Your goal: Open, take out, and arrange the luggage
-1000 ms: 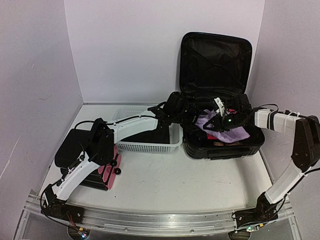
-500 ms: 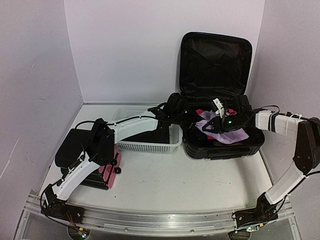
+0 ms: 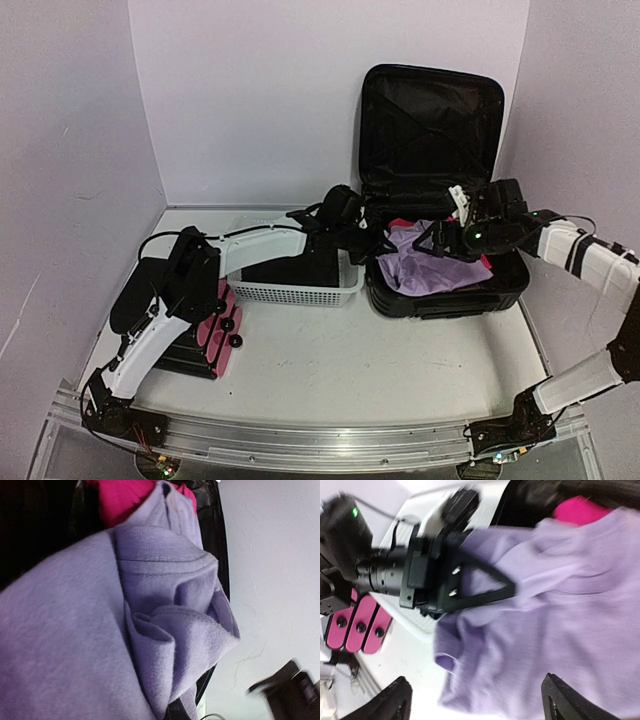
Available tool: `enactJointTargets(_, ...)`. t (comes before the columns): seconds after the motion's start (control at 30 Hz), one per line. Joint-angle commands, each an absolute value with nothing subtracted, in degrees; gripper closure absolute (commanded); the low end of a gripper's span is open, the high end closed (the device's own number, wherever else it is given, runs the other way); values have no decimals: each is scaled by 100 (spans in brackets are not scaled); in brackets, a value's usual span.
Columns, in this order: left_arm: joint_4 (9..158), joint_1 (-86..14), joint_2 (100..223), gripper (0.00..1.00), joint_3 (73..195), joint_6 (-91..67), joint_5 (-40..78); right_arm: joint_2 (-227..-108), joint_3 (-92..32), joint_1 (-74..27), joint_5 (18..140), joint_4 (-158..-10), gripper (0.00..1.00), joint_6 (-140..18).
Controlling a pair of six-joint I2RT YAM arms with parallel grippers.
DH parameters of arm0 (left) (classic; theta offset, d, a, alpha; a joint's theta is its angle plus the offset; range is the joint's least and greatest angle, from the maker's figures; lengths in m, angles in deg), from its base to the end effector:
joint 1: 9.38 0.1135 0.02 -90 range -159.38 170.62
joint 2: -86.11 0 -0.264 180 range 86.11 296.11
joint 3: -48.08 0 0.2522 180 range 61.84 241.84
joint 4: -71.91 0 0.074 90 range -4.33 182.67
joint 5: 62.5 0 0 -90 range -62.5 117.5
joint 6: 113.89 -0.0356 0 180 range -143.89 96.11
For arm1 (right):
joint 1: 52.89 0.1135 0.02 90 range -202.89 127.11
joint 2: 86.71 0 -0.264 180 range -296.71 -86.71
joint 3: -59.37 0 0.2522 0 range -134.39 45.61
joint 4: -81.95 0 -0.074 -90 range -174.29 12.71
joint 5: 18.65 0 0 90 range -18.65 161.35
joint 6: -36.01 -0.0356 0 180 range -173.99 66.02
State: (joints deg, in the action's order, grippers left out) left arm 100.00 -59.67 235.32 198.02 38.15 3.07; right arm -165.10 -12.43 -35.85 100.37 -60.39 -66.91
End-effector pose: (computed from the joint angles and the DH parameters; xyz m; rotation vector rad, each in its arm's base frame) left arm 0.3678 -0.4660 0.2029 0.0695 2.4421 -1.5162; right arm 0.2748 0.1023 0.2698 -0.3428 2.3524 0.8485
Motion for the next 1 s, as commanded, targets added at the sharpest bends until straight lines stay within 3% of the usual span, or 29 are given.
enactJointTargets(0.0, 9946, -5860, 22324, 100, 19402, 2764, -142, -15877, -1806, -3783, 9116, -5412, 7, -7061)
enactJointTargets(0.43, 10844, -5226, 21445, 100, 18327, 1928, -1244, -15880, -1770, -3867, 8888, -5101, 7, -6962)
enactJointTargets(0.97, 13252, -3958, 21602, 100, 18535, 40, -1834, -15852, -1835, -3865, 8913, -4947, 12, -6917)
